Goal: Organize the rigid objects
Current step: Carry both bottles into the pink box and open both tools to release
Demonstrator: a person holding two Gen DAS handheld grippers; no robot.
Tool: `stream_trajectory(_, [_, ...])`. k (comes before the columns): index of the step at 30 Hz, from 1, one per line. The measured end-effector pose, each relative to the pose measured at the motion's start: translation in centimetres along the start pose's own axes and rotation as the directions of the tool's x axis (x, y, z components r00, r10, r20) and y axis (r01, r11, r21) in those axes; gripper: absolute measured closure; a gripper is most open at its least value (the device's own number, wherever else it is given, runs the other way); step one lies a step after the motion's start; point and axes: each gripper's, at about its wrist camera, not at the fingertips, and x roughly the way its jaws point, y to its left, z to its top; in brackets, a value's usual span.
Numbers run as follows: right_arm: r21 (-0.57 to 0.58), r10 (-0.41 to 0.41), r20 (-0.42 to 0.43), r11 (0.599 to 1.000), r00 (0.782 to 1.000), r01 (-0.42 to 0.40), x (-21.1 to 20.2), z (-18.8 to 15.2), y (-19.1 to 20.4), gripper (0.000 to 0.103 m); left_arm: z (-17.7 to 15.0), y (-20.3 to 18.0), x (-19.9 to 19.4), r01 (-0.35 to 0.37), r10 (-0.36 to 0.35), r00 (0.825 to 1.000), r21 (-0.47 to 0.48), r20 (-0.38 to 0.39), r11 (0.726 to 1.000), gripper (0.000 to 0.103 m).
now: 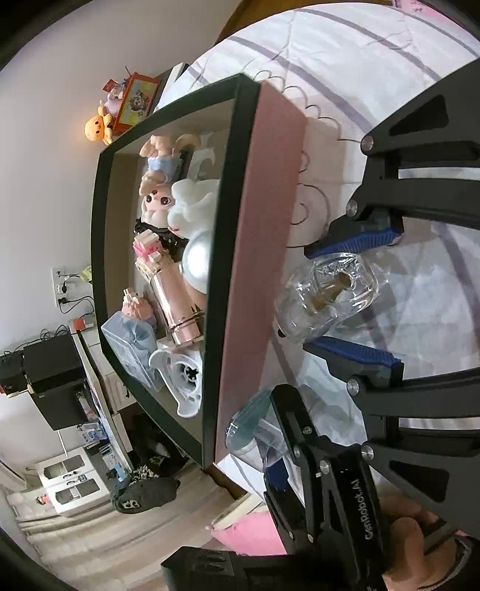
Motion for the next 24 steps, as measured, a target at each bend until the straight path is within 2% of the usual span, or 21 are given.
stream_trajectory(13, [0.011,0.007,0.086,1.0,0.996,-0.008,-4.2,0.9,0.2,0.059,-0.4,1.0,-3.6,-0.015,0.014,0.999,0.017,0.042,1.0,0.031])
stream_trajectory(18, [-0.003,-0.003,0.143,1.0,0.99,0.004,-5.9,2.8,0.3,0.059,1.1,0.7,-5.4,-0.032,0.028,0.995,0.041,0.096,0.999,0.031])
stream_trajectory(24, [0.005,-0.033,0.195,0.999,0.98,0.033,-6.2,6.5,-0.9,0.059,4.4,0.5,-6.5,-0.045,0.033,0.984,0.063,0.172,0.997,0.031])
